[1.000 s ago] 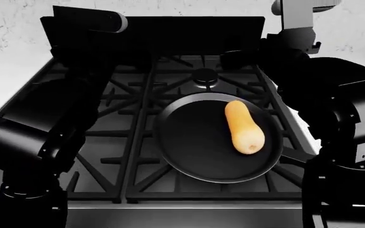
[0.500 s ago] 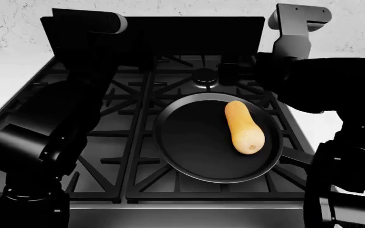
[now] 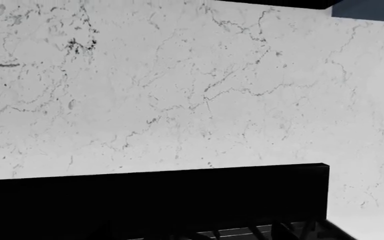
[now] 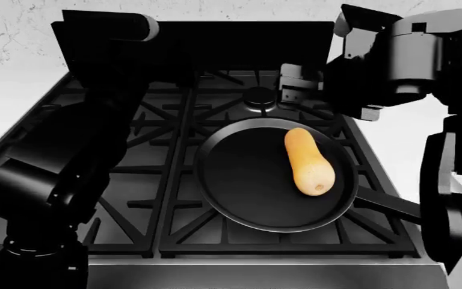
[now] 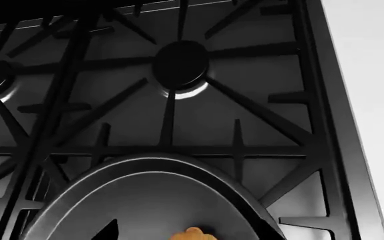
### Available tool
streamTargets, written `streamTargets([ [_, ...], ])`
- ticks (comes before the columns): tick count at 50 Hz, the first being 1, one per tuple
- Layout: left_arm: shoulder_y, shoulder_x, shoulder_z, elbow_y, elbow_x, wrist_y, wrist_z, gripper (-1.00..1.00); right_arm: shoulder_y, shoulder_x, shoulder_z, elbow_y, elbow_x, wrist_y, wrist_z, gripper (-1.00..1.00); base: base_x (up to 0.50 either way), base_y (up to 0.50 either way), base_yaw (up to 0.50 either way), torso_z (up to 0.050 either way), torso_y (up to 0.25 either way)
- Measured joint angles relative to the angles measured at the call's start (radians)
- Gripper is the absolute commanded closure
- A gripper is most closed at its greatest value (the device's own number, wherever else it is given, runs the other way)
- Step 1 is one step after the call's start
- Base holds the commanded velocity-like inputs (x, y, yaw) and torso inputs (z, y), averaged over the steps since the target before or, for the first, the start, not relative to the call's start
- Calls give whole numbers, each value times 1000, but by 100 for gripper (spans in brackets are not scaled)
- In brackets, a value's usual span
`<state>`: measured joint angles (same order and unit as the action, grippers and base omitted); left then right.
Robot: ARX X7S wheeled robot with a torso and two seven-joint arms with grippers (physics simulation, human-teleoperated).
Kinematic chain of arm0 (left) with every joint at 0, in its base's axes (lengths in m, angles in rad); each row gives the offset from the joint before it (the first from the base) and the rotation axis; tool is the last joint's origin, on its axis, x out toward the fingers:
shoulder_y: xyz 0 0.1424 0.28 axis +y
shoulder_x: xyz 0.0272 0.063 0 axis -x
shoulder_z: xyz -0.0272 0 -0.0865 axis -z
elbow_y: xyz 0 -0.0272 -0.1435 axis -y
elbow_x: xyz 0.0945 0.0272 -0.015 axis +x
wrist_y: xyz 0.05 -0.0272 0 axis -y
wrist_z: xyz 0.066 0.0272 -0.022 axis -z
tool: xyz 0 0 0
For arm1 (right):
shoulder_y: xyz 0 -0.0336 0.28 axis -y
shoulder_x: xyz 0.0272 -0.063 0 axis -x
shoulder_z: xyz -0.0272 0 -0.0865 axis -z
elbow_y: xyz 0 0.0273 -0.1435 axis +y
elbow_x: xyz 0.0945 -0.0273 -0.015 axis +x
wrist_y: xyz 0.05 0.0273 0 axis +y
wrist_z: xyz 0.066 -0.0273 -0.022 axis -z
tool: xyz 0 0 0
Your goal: Pick the squash from the pan and place it on the plate.
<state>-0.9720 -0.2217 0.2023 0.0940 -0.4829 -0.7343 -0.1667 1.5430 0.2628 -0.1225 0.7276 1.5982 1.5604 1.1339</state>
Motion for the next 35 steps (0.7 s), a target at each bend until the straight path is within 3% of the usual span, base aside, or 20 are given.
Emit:
streamTargets([
  [17,0,-2,-1,5,-11,6,-5,-100,96,8,-223,240,435,-7,334,-100,0,0,0,-1,0],
  [35,1,-4,0,8,-19,11,-11,-100,149,13,-450,339,598,-28,334,-100,0,0,0,-2,0],
])
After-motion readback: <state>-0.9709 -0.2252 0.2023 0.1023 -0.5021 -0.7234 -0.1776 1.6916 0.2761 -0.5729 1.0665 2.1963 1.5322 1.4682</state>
